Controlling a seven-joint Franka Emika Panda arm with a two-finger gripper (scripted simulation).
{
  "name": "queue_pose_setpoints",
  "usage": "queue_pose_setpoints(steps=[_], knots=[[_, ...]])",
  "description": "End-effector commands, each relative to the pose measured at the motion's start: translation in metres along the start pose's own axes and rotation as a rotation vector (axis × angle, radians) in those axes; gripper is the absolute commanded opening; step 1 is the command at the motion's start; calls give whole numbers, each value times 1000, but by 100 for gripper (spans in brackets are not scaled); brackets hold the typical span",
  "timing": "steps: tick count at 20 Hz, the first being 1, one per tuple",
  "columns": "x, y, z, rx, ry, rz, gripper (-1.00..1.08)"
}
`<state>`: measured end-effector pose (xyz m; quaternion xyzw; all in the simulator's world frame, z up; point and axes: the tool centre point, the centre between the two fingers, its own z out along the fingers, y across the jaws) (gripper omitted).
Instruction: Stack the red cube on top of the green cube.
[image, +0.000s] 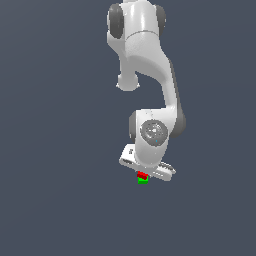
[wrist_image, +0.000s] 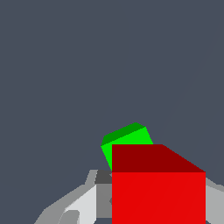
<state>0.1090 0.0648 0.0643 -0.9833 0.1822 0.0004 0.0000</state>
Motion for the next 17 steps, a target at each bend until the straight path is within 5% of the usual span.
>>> queue_pose_setpoints(steps=[1, 7, 8, 17], knots=[[4, -2, 1, 0, 1, 0, -100], [8, -3, 2, 0, 1, 0, -100], [8, -3, 2, 0, 1, 0, 100], [8, -3, 2, 0, 1, 0, 100]])
